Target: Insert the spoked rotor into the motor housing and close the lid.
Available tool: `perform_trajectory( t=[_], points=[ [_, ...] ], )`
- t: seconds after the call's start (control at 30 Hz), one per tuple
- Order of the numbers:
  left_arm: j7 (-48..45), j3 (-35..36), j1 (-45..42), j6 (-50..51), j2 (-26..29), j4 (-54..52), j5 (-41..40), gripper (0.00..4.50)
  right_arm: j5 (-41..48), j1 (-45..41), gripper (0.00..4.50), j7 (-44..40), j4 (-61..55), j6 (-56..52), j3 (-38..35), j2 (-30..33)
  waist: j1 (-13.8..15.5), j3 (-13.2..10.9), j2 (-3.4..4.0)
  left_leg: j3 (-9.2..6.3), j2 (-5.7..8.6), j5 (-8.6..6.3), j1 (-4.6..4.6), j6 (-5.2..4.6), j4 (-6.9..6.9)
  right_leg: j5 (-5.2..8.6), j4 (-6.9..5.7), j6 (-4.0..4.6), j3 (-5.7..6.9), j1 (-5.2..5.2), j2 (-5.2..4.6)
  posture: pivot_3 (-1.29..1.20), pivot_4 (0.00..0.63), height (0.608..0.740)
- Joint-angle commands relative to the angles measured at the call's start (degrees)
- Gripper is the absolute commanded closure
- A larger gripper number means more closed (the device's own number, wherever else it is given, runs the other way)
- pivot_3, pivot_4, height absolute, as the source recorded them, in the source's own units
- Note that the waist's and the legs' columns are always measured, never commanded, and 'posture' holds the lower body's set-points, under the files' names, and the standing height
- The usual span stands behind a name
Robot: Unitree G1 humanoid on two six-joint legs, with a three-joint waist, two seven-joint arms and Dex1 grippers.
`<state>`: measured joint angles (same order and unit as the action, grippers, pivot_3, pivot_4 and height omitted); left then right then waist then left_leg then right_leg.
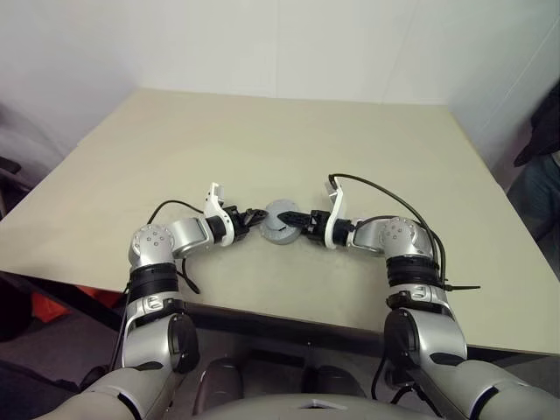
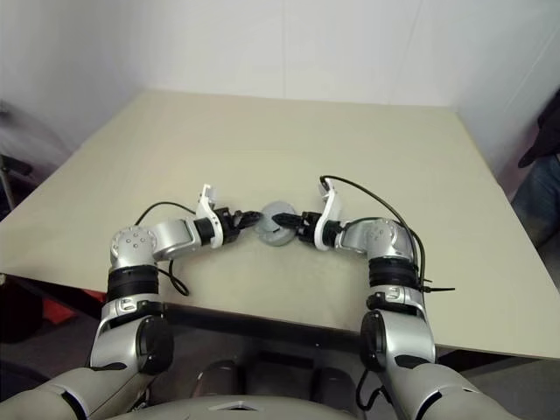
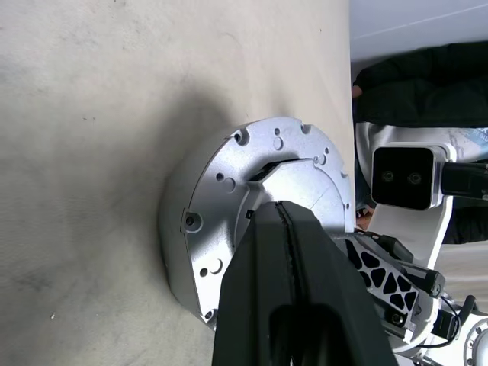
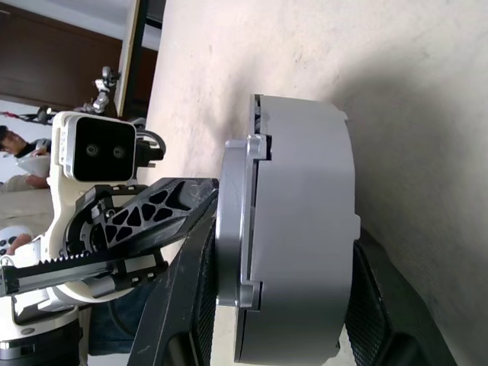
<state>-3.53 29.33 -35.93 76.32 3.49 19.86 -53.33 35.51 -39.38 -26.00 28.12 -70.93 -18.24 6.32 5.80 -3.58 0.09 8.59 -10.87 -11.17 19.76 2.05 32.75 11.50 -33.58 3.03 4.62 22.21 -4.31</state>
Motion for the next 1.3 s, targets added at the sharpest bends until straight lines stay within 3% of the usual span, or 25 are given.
perform_trajectory(
  t=[0.03,0.17,0.43,0.6,0.87,1.3],
  points=[
    [-2.28,0.11,-0.03,-2.34,-0.12,-2.75,-1.11,4.50,-0.28,-2.00,2.38,2.84,2.03,1.67,-1.63,-0.23,-0.03,0.00,0.00,0.00,0.00,0.00,0.01,0.00,0.00,0.00,0.00,0.00,0.00,0.00,0.00,0.00,0.000,0.740],
    [-5.76,3.83,1.04,-6.73,-0.73,-7.99,-6.26,4.50,0.37,-3.63,2.38,5.46,4.44,1.98,-4.47,-0.94,-0.21,0.00,0.00,-0.01,-0.03,0.00,0.11,0.01,0.00,-0.01,-0.01,0.01,0.00,0.09,0.01,0.00,0.000,0.740],
    [-3.59,9.37,3.30,-10.68,-1.04,-13.91,-17.62,4.50,3.92,-8.15,2.38,13.20,11.04,4.14,-13.46,-3.09,-0.25,-0.01,0.01,0.06,-0.02,0.01,0.11,0.03,0.00,-0.04,-0.04,0.07,0.00,0.14,0.01,0.00,0.000,0.740],
    [-1.07,8.33,5.39,-12.13,-0.63,-14.54,-20.38,4.50,7.73,-12.11,2.38,16.59,13.94,6.24,-18.57,-4.98,-0.25,-0.02,0.02,0.06,-0.02,0.04,0.18,0.08,0.00,-0.04,-0.07,0.06,0.00,0.27,0.01,0.00,0.000,0.740],
    [1.73,7.78,7.57,-14.84,-0.62,-14.92,-24.48,4.50,11.93,-14.52,2.38,21.21,13.63,6.36,-22.40,-7.42,-0.22,-0.02,0.01,0.02,-0.01,0.05,1.30,0.08,0.04,-0.41,-0.17,0.20,0.01,1.28,0.10,0.00,0.000,0.740],
    [5.58,7.29,11.64,-20.76,-2.31,-14.18,-32.26,4.50,26.41,-17.24,2.38,28.90,6.93,3.16,-28.36,-12.24,-0.13,-0.02,0.00,0.03,-0.02,0.06,1.30,0.10,0.15,-0.43,-0.25,0.13,0.01,1.26,0.09,0.00,0.000,0.740]
  ],
)
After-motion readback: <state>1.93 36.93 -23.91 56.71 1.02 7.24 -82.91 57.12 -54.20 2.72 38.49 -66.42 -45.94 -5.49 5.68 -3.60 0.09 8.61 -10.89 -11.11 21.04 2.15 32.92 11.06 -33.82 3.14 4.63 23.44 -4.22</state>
